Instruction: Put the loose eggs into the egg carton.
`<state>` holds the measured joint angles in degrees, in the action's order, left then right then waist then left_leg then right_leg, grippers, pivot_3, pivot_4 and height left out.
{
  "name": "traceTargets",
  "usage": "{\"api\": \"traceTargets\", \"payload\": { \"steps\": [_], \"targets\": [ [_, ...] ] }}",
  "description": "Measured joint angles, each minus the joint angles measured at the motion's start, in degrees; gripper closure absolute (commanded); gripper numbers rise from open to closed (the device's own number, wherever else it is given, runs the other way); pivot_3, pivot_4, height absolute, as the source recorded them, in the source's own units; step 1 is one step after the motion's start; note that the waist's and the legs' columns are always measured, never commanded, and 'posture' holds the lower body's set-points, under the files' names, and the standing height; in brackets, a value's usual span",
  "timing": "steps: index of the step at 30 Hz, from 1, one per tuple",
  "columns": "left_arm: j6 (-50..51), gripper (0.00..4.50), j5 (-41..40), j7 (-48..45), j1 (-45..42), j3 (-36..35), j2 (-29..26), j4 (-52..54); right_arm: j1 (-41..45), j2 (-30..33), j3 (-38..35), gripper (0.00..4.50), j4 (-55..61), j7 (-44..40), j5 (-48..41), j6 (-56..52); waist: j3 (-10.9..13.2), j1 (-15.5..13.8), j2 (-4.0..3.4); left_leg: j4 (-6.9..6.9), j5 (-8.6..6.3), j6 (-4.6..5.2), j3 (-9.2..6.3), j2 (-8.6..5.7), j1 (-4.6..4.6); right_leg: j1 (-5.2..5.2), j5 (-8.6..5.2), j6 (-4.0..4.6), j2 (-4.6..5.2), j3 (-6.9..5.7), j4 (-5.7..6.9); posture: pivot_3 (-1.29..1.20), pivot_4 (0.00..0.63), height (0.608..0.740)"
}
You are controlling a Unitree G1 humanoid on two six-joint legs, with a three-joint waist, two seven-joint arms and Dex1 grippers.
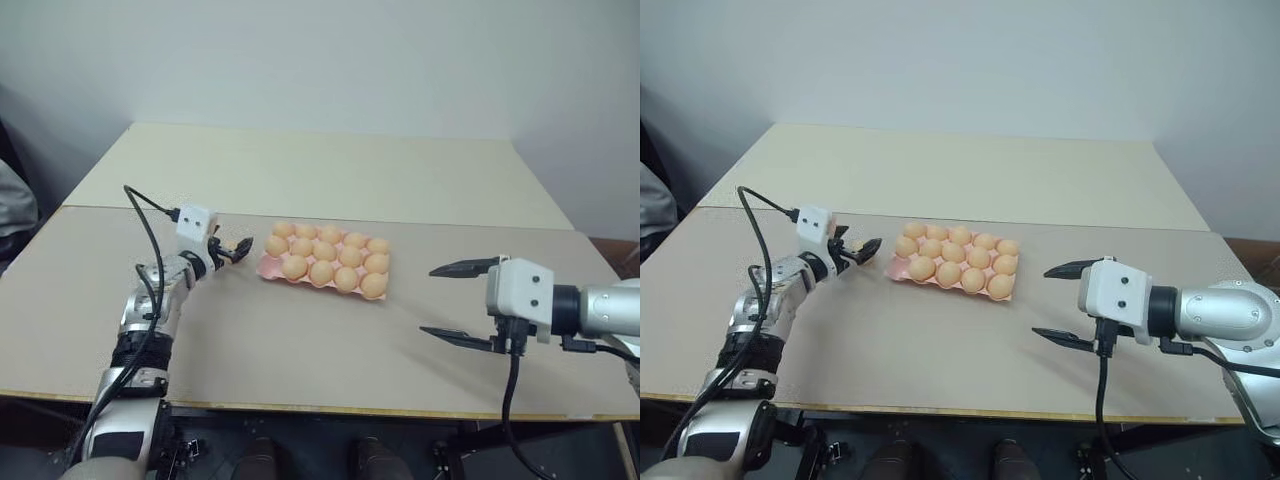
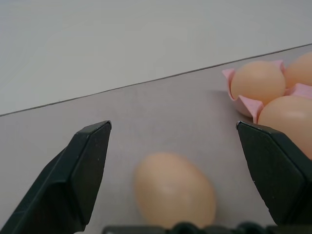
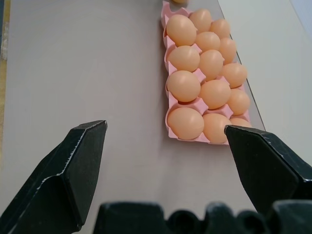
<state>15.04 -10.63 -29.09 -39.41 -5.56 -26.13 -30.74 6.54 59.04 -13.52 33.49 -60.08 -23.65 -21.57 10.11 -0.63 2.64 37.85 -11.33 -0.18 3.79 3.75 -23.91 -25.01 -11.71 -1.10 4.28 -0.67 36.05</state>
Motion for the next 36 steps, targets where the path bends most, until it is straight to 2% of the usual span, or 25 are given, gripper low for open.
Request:
{"api": "traceTargets", "payload": {
  "steps": [8,13,14,16,23,30,36],
  "targets": [
    [-2.4,0.02,1.5,-1.1,-1.6,0.2,1.3,-7.3,-0.8,0.2,-1.1,0.0,0.9,0.7,-0.1,-0.4,0.0,-0.1,0.0,0.01,0.0,0.0,0.0,-0.01,-0.01,0.0,0.0,-0.02,0.01,-0.01,0.0,0.0,0.15,0.74],
    [-2.4,1.5,1.7,-1.6,-1.7,0.2,1.3,-8.2,-0.9,0.2,-1.1,0.0,0.9,0.7,-0.1,-0.4,0.0,-0.1,0.01,0.01,0.0,0.0,-0.01,-0.01,-0.02,0.0,0.0,-0.02,0.01,-0.01,0.01,0.0,0.15,0.74],
    [-2.4,1.94,1.8,-1.5,-1.7,0.3,1.3,-8.2,-0.8,0.2,-1.1,0.0,0.9,0.7,-0.1,-0.4,0.0,-0.1,0.01,0.01,0.0,0.0,-0.01,-0.01,-0.02,0.0,0.01,-0.02,0.01,-0.01,0.01,0.0,0.15,0.74],
    [-2.4,2.37,2.2,-1.2,-1.7,0.3,1.3,-8.2,-0.7,0.2,-1.1,0.0,0.8,0.7,-0.1,-0.4,0.0,-0.1,0.01,0.01,0.0,0.0,-0.01,-0.01,-0.01,0.0,0.01,-0.02,0.01,-0.01,0.01,0.0,0.15,0.74],
    [-2.1,2.43,2.0,-1.1,-0.2,-0.3,1.3,-5.3,-0.2,0.2,-0.9,0.0,0.3,0.8,0.1,-0.3,0.0,0.0,0.01,0.01,0.0,0.0,-0.01,0.0,-0.02,0.0,0.01,-0.02,0.01,0.0,0.01,0.0,0.15,0.74],
    [-1.9,2.43,-6.4,-12.2,8.9,-2.0,0.0,15.7,0.2,0.2,-0.6,0.0,-0.3,1.1,0.5,-0.3,0.0,0.0,0.0,0.01,0.0,0.0,0.0,0.0,-0.04,-0.02,0.02,0.0,0.02,0.01,0.02,0.0,0.15,0.74],
    [0.2,2.43,-7.3,-14.4,10.0,0.2,0.3,18.3,0.2,0.2,-0.6,0.0,-0.2,1.6,0.8,-0.3,0.0,-0.1,0.0,0.02,0.0,0.0,-0.02,-0.01,0.06,0.07,0.0,-0.02,0.02,0.01,0.01,0.0,0.15,0.74]
  ]
}}
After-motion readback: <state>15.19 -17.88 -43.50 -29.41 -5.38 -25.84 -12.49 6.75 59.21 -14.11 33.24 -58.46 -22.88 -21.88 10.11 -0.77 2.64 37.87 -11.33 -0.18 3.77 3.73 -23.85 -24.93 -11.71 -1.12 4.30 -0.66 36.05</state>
